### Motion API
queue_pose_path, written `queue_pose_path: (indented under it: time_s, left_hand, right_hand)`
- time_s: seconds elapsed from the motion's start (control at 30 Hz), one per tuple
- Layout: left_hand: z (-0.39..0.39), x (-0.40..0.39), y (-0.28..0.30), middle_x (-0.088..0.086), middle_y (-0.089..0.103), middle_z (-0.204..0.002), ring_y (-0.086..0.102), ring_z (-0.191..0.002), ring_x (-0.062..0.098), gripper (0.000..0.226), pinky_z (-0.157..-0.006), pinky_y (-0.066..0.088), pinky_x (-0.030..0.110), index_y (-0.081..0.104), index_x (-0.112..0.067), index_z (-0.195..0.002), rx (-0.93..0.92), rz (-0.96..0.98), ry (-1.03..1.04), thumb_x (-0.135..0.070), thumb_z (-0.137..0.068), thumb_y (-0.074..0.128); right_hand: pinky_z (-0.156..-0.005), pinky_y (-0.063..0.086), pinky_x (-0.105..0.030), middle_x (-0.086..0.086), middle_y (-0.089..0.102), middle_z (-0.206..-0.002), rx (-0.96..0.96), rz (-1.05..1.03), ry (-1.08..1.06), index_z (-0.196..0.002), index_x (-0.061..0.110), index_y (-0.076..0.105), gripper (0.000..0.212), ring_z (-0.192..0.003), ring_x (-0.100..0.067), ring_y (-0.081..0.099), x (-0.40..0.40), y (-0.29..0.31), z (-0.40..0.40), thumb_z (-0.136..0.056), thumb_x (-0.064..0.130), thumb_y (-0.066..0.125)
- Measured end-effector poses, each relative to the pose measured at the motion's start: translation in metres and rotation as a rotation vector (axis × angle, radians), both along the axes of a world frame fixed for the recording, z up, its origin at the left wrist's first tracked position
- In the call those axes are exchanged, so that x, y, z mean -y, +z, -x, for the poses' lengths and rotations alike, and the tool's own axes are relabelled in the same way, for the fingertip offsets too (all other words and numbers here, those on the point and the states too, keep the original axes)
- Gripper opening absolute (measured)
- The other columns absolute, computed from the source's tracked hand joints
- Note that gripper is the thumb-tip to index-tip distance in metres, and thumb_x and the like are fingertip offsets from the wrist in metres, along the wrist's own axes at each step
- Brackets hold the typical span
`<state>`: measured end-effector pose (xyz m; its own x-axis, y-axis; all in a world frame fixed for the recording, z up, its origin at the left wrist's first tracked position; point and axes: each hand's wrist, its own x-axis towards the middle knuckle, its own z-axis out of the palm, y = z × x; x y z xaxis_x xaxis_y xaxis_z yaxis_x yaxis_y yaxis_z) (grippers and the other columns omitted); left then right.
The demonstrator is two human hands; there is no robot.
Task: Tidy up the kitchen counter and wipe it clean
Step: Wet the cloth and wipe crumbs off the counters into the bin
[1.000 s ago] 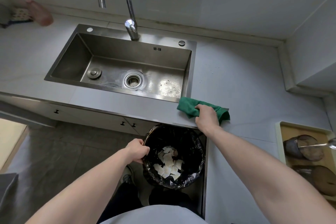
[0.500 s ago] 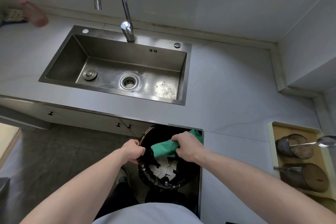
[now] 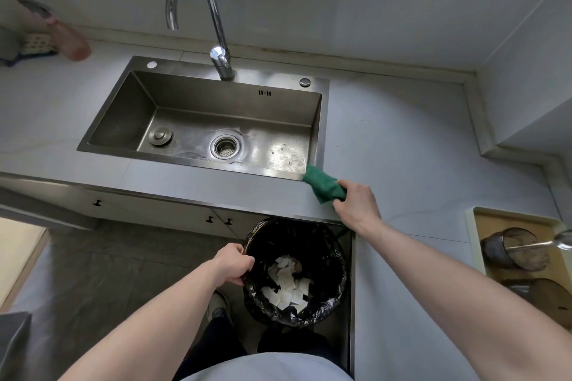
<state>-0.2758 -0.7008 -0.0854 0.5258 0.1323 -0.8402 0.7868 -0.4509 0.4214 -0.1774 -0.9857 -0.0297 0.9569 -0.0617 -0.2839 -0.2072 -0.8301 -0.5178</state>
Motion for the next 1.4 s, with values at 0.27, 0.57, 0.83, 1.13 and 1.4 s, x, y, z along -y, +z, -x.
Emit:
queue_pose_path:
  time_s: [0.27,0.57,0.83,1.13,1.4]
  left_hand:
    - [0.000,0.001,-0.002,0.018,0.070,-0.093,0.076,-0.073,0.033,0.010,-0.056,0.062,0.035,0.057,-0.008,-0.085,-0.009,0.006,0.007,-0.002,-0.077,0.061]
    - [-0.007,-0.003,0.003,0.014,0.069,-0.090,0.073,-0.067,0.027,0.011,-0.055,0.061,0.031,0.062,-0.006,-0.090,-0.032,0.002,-0.047,-0.002,-0.080,0.060]
    - [-0.014,-0.007,0.005,0.015,0.068,-0.083,0.076,-0.065,0.030,0.021,-0.057,0.062,0.033,0.060,-0.003,-0.095,-0.049,0.011,-0.090,-0.001,-0.074,0.060]
    - [-0.022,-0.004,0.008,0.017,0.068,-0.087,0.078,-0.076,0.033,0.020,-0.064,0.065,0.038,0.059,-0.004,-0.094,-0.070,0.040,-0.078,-0.001,-0.075,0.062]
    - [-0.027,-0.008,0.010,0.015,0.067,-0.089,0.078,-0.077,0.030,0.015,-0.067,0.066,0.039,0.055,-0.007,-0.087,-0.087,0.029,-0.080,-0.003,-0.074,0.062]
  right_hand:
    - [-0.098,0.052,-0.032,0.001,0.071,-0.119,-0.120,0.039,0.165,-0.119,0.027,0.070,0.048,-0.116,-0.023,0.062,-0.040,-0.024,0.040,-0.080,0.001,0.061]
    - [-0.080,0.057,-0.031,0.012,0.072,-0.093,-0.167,-0.140,0.258,-0.105,0.037,0.070,0.042,-0.091,-0.011,0.066,-0.049,-0.007,0.072,-0.070,0.017,0.058]
    - [-0.064,0.052,-0.014,0.017,0.073,-0.076,0.107,-0.226,-0.005,-0.095,0.032,0.076,0.029,-0.071,0.003,0.066,0.014,0.049,0.031,-0.072,0.017,0.067]
    - [-0.069,0.047,-0.025,0.004,0.072,-0.082,0.187,-0.118,-0.286,-0.099,0.027,0.075,0.033,-0.071,-0.014,0.063,0.083,0.045,-0.036,-0.074,0.009,0.065]
    - [-0.074,0.044,-0.026,-0.006,0.073,-0.092,0.199,-0.040,-0.385,-0.105,0.022,0.075,0.037,-0.086,-0.028,0.061,0.113,0.020,-0.102,-0.078,0.005,0.058]
